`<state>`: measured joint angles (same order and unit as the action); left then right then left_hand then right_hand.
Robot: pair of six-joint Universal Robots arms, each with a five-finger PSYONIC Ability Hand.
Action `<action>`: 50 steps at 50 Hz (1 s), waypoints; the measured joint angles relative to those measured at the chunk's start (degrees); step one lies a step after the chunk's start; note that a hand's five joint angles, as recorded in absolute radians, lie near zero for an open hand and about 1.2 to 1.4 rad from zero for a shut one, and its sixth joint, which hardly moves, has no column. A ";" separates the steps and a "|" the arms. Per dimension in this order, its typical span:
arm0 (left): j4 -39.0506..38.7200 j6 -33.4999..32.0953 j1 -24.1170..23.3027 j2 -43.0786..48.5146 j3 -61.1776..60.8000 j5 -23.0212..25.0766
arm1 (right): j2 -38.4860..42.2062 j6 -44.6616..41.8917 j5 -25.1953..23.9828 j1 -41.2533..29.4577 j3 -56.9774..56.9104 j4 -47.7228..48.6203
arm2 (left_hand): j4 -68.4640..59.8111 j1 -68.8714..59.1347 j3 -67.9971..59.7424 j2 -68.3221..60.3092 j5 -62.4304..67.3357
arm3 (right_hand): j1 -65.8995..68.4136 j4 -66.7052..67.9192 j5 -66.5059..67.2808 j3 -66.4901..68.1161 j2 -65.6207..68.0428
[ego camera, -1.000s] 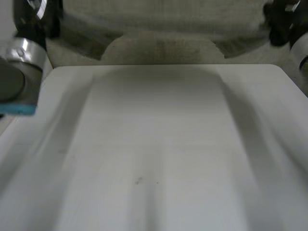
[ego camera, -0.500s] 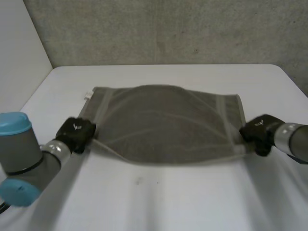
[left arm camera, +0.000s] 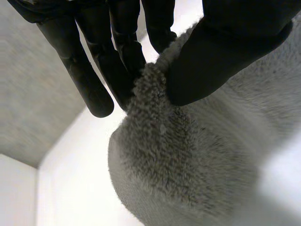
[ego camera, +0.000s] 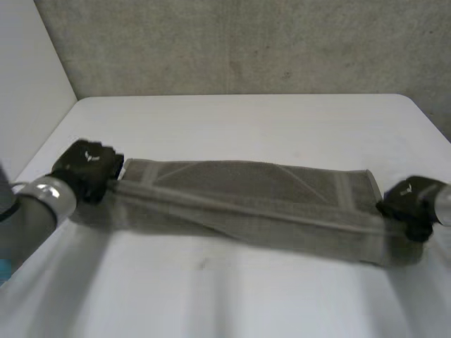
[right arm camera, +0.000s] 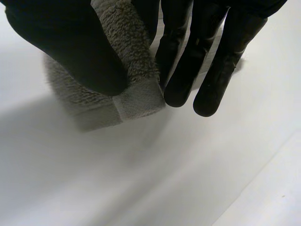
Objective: Fold the towel.
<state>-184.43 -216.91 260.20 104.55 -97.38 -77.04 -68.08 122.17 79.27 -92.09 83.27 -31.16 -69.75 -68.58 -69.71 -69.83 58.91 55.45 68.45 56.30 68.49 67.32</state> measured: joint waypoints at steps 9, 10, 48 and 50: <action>-4.85 -0.18 -2.13 18.24 15.52 -0.33 | 12.52 7.22 6.31 -6.07 -14.78 5.44 | 0.00 -0.06 0.00 0.00 0.00 | 0.00 0.00 0.01 0.00 0.00; -5.01 -0.20 -2.38 20.94 18.10 -0.28 | 14.29 7.70 7.32 -6.80 -16.56 6.86 | 0.00 -0.14 0.00 0.00 0.00 | 0.00 0.00 0.01 0.00 0.00; -20.20 -0.54 -5.45 36.30 34.09 -0.11 | 25.14 12.97 15.43 -9.83 -29.66 24.48 | 59.79 58.02 59.91 59.95 -57.02 | -42.80 -54.93 -52.10 -56.03 -53.60; -20.83 -0.42 -5.58 34.83 33.83 -0.32 | 22.76 15.69 15.42 -9.70 -29.01 26.51 | 59.89 58.02 59.93 60.06 -57.07 | -42.80 -54.93 -52.10 -56.03 -53.60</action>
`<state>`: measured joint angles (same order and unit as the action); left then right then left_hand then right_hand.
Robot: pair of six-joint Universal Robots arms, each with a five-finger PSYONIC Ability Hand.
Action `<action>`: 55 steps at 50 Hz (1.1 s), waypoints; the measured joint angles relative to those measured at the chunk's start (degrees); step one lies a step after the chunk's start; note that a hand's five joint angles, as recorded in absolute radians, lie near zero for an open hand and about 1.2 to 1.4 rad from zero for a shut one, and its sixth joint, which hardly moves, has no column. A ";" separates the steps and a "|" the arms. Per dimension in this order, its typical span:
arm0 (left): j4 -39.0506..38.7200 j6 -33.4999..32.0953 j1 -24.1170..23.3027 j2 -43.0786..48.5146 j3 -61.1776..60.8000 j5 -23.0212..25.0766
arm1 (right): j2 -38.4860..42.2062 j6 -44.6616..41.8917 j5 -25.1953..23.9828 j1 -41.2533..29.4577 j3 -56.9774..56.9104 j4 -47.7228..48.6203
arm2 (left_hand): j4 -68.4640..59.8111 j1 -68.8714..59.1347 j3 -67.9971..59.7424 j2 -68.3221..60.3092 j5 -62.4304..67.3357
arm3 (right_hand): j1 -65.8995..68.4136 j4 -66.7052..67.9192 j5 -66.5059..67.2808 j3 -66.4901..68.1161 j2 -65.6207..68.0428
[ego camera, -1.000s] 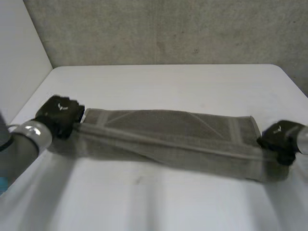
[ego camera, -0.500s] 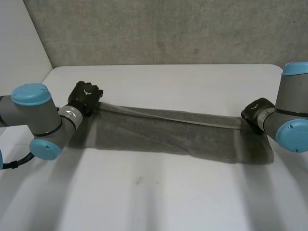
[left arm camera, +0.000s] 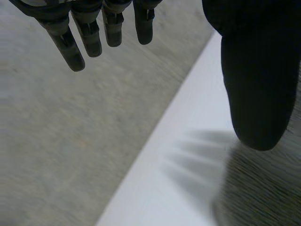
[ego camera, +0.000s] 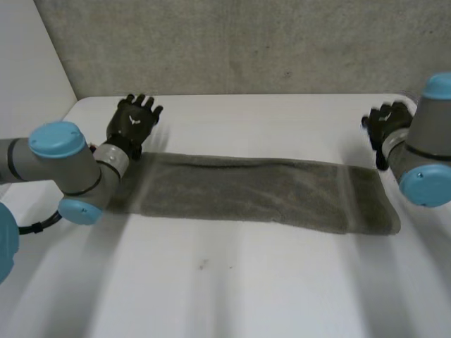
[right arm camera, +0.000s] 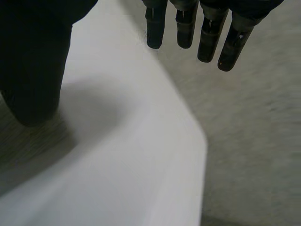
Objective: Fold the towel.
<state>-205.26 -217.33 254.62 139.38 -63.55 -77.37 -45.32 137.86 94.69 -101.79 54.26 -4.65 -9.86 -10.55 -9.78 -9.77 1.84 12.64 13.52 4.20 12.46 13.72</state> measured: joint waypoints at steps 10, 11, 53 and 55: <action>-0.04 3.22 -0.04 -11.56 -5.95 -2.65 | -15.76 10.10 -3.81 0.65 10.84 4.13 | 0.20 0.00 0.22 0.22 -0.10 | 0.00 0.00 -0.01 0.00 0.00; 0.08 4.00 -0.02 -12.55 -6.79 -2.89 | -16.88 10.39 -4.37 0.66 12.21 4.12 | 0.20 0.00 0.22 0.22 -0.10 | 0.00 0.00 -0.02 0.00 0.00; 6.79 33.72 5.19 -37.50 -34.27 -5.56 | -22.32 11.66 -21.99 13.14 50.87 16.05 | 0.20 0.30 0.22 0.26 -0.10 | 20.59 25.19 22.82 26.33 24.97; 6.79 33.71 5.19 -37.44 -34.28 -5.56 | -22.19 11.66 -21.98 13.16 50.82 16.08 | 0.20 0.30 0.22 0.26 -0.10 | 21.31 26.00 23.57 27.20 25.86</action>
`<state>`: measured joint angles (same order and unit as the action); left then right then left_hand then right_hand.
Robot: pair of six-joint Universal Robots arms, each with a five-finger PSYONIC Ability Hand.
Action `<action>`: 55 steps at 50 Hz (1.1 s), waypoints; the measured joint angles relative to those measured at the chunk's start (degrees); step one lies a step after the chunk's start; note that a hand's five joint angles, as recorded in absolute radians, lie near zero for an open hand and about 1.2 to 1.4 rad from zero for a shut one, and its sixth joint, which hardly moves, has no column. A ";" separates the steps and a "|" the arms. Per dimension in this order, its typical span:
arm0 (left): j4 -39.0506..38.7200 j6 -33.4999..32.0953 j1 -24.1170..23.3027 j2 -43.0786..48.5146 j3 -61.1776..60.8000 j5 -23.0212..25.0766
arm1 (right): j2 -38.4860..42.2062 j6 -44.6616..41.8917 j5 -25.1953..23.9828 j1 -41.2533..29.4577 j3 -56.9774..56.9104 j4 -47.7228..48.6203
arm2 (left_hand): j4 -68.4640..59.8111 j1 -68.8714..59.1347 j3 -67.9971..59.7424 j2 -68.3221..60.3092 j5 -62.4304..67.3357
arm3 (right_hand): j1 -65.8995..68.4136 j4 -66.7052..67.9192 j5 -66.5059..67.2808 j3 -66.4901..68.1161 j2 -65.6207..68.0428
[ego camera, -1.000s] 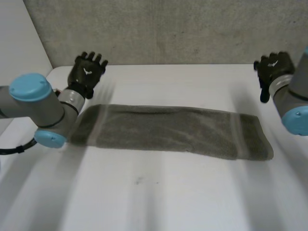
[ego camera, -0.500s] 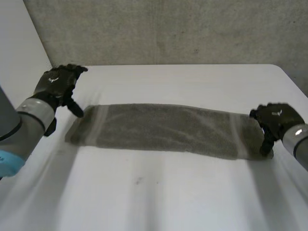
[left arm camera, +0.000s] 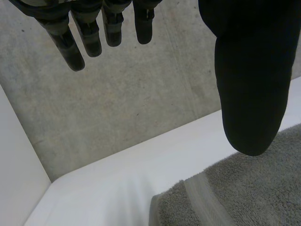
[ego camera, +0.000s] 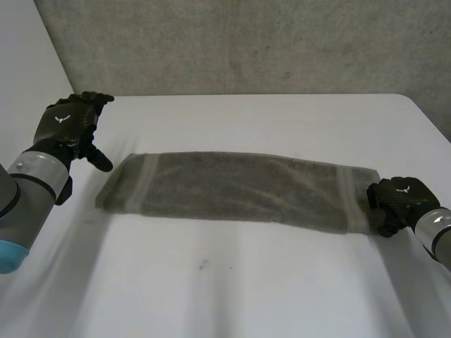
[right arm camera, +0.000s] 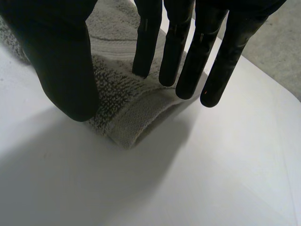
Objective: Fold the towel.
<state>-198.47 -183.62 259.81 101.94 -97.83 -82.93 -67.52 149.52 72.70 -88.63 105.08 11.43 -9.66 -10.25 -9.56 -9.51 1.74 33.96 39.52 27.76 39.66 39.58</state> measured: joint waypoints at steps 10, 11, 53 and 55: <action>-0.18 -0.04 -0.08 0.46 -0.23 0.05 | 2.73 -0.76 1.12 1.42 -1.75 0.77 | 0.00 0.00 0.00 0.00 0.00 | 20.55 28.68 27.69 27.88 27.78; -0.27 -0.05 -0.08 0.46 -0.30 0.05 | 2.73 -0.81 1.27 1.69 -1.88 0.79 | 0.00 0.00 0.00 0.00 0.00 | 20.55 28.69 27.69 27.89 27.78; -1.96 -0.34 -0.26 -0.38 -1.57 0.05 | 9.11 -10.21 3.47 -34.84 -31.23 0.78 | 0.00 0.00 0.00 0.02 0.00 | 21.04 28.92 28.31 28.60 27.78; -1.98 -0.38 -0.33 -0.38 -1.60 0.05 | 12.59 -10.55 1.54 -38.57 -32.44 0.78 | 0.00 0.00 0.00 0.02 0.00 | 21.04 28.92 28.33 28.59 27.78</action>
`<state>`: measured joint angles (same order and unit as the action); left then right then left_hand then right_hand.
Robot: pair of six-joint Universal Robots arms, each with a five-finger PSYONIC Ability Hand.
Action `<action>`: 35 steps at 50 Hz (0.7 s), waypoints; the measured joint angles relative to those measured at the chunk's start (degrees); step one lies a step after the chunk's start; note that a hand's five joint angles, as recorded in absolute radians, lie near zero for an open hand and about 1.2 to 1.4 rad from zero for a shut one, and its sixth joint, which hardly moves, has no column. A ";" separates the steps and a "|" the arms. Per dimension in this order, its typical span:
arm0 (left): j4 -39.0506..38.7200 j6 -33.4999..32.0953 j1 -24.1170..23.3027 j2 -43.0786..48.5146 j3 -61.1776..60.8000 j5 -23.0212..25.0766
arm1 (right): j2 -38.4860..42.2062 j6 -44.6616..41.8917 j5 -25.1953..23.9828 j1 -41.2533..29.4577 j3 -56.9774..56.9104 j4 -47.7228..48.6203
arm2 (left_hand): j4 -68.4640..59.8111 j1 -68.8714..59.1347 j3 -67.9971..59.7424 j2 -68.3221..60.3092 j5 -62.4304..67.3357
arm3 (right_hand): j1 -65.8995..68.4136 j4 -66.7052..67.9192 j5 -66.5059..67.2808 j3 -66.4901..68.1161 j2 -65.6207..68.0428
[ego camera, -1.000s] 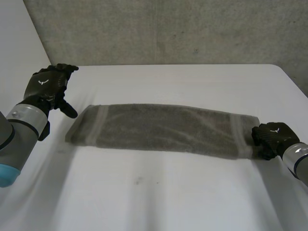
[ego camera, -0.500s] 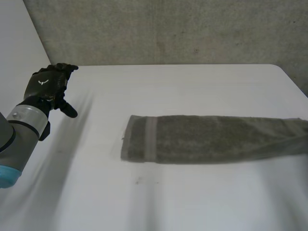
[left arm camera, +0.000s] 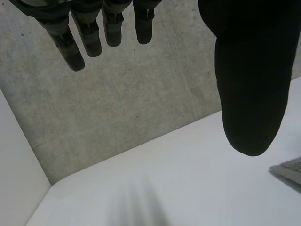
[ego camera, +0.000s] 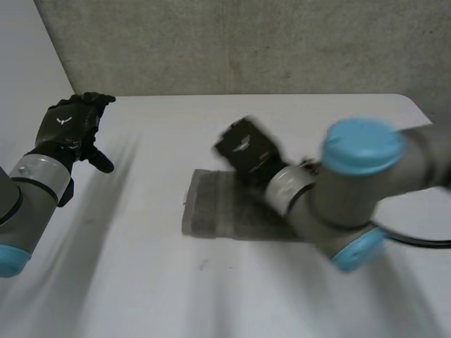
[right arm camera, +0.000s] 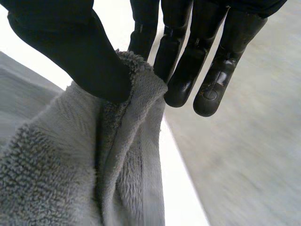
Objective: Fold the towel.
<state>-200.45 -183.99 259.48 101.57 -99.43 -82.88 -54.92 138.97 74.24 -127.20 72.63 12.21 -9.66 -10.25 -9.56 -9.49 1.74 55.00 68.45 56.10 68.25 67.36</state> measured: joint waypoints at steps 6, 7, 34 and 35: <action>-0.04 -0.10 -0.25 0.05 -0.04 0.00 | 6.91 -0.54 -3.23 -6.35 -1.19 0.03 | 0.00 0.00 0.00 0.00 0.00 | 0.00 0.00 0.01 0.00 0.00; -0.03 -0.13 -0.35 0.10 -0.08 0.00 | 8.81 -0.91 -3.73 -7.76 -1.24 -0.04 | 0.00 0.00 0.00 0.01 0.00 | 0.00 0.00 0.01 0.00 0.00; -1.09 -0.51 -1.66 0.96 -1.20 0.12 | -13.36 19.98 0.21 17.88 23.91 -5.02 | 0.00 -0.02 0.00 0.01 0.00 | -42.53 -55.03 -52.16 -55.87 -53.74; -1.14 -0.51 -1.98 0.94 -1.21 0.17 | -13.65 20.12 -0.44 18.86 25.26 -4.88 | 0.00 -0.02 0.00 0.01 0.00 | -42.53 -55.03 -52.16 -55.87 -53.74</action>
<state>-201.59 -184.50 257.50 102.51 -100.65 -82.71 -68.57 159.09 73.79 -108.34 97.90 7.33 -9.65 -10.27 -9.56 -9.48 1.74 12.47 13.42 3.94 12.39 13.61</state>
